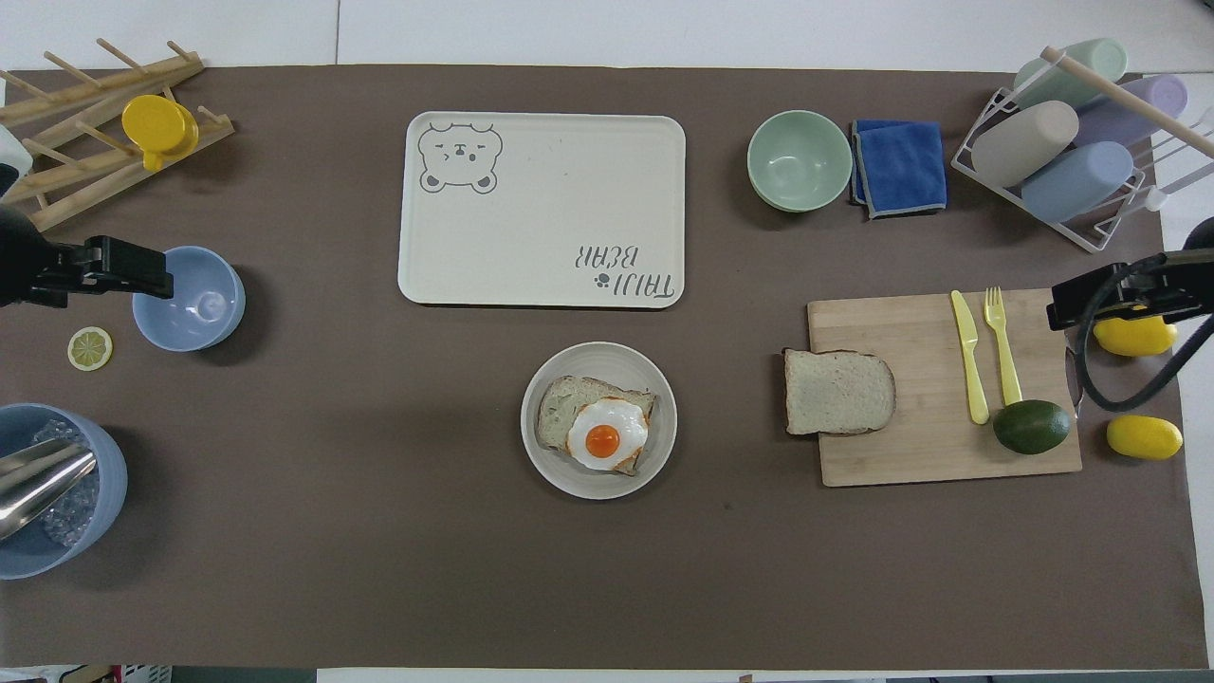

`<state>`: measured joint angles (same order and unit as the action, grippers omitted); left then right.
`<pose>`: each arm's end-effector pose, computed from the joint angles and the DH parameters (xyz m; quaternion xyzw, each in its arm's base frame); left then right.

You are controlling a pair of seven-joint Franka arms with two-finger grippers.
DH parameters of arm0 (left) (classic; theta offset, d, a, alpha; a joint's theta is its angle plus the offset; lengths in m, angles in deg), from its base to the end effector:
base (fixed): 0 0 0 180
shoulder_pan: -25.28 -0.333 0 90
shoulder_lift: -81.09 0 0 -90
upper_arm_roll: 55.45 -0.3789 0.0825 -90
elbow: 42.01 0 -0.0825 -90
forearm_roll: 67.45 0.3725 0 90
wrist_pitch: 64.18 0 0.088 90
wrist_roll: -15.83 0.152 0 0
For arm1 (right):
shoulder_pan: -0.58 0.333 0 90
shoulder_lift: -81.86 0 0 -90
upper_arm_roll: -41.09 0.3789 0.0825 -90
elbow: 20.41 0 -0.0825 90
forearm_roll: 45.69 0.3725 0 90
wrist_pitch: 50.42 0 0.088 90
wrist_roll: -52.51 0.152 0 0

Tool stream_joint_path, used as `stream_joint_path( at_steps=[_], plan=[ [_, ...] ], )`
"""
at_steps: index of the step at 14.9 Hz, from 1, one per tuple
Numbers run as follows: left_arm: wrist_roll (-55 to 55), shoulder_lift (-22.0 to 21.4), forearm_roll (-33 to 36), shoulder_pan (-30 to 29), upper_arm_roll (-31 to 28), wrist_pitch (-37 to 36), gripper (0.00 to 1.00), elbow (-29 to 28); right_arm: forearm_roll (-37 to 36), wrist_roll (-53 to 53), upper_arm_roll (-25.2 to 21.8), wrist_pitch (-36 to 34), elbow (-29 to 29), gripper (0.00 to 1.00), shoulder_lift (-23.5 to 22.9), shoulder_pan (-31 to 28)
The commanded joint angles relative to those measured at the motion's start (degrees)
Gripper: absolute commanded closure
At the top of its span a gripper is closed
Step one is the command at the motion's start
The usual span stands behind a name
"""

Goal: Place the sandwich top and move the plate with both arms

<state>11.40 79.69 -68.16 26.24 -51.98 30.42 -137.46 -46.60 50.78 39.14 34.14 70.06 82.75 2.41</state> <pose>0.5383 -0.0439 0.6186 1.0000 0.0005 0.0043 0.0058 0.5228 -0.0038 0.6393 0.9989 0.0136 -0.0439 0.0070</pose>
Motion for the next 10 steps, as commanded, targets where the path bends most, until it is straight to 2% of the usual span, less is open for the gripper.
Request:
stream_joint_path(
  at_steps=[1,10],
  plan=[
    [0.39,-1.41,1.15,-0.61,0.49,-0.21,0.00,-1.32,0.73,-1.87,-0.16,0.69,-0.37,0.00,-0.27,-0.34],
    [0.39,-1.41,1.15,-0.61,0.49,-0.21,0.00,-1.32,1.87,-1.69,0.02,0.08,0.42,0.00,0.96,0.18]
  ],
)
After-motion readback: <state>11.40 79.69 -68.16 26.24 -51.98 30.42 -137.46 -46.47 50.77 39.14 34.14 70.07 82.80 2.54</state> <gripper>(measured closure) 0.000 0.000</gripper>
